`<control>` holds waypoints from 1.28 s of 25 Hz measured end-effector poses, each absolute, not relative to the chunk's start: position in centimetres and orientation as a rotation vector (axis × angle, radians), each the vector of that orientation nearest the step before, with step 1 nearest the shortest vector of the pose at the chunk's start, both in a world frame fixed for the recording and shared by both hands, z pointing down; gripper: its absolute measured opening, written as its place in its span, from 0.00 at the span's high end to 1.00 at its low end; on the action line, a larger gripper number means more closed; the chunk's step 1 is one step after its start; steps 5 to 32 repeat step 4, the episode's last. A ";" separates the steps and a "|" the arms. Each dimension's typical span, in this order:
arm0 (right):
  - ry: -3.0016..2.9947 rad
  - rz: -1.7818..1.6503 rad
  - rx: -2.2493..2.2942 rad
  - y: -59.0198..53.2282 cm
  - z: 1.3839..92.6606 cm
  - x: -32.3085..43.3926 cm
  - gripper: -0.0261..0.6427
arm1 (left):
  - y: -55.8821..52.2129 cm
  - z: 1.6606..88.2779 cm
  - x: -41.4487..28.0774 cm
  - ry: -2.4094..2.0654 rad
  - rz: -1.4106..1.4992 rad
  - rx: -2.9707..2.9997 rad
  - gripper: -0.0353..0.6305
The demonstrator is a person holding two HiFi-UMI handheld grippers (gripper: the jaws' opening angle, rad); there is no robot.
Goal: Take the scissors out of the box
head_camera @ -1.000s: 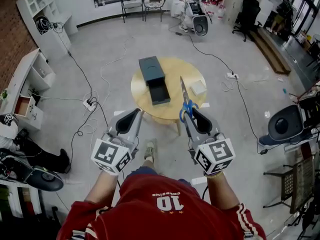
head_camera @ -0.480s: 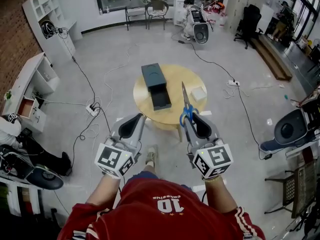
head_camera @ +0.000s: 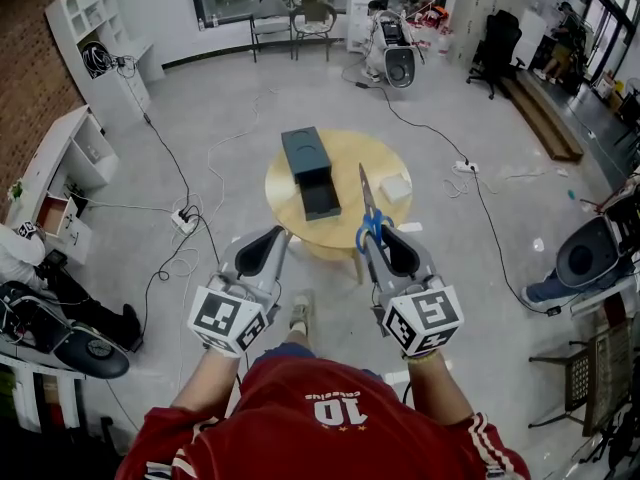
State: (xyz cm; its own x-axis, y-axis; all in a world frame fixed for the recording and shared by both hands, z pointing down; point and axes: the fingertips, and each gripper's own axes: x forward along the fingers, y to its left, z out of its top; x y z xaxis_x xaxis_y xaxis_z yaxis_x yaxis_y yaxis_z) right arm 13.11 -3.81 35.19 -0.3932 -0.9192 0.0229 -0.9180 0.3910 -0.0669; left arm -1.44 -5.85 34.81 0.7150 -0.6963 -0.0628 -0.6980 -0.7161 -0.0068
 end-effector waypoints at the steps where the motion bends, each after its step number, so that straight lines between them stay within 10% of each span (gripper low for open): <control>1: 2.606 -0.109 -1.721 -3.8 35.3 13.3 0.83 | -5.8 34.9 -1.3 1.173 0.086 -2.882 0.94; 32: 2.607 -0.115 -1.723 -3.7 35.6 13.6 0.83 | -5.8 35.2 -1.0 1.181 0.087 -2.886 0.94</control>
